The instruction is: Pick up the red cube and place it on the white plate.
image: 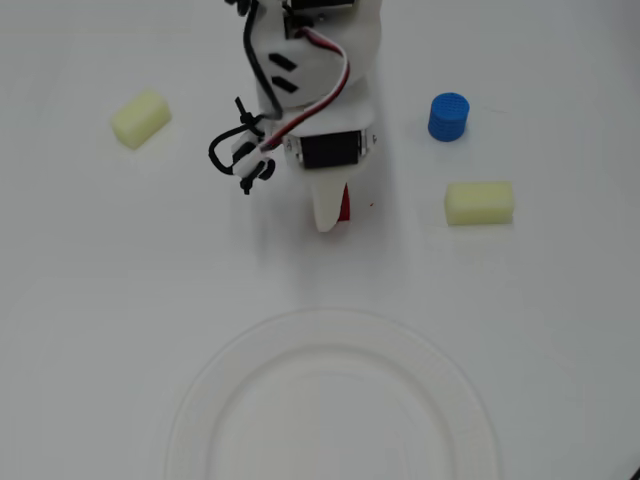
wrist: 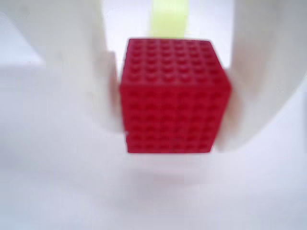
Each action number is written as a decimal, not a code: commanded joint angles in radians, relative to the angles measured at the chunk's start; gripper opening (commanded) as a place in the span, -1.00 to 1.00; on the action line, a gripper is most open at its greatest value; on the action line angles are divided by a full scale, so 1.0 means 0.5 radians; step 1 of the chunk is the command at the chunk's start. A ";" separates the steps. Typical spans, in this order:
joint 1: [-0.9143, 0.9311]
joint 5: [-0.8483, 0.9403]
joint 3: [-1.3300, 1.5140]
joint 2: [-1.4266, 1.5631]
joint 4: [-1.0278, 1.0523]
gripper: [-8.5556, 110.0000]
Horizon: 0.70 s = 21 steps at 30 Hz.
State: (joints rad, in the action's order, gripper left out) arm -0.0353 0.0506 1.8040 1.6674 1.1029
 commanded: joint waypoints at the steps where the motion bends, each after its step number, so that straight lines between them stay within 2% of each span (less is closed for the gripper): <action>1: 0.009 0.071 0.064 0.488 -0.138 -0.86; 5: 0.018 0.126 0.114 0.795 -0.224 -0.86; 11: 0.028 0.264 0.482 1.114 -0.767 -0.86; 17: 0.055 0.325 0.537 0.847 -1.154 -0.86; 21: 0.061 0.334 0.377 0.506 -1.276 -0.86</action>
State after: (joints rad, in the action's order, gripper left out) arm -0.0046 0.2086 2.0678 1.9972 0.5139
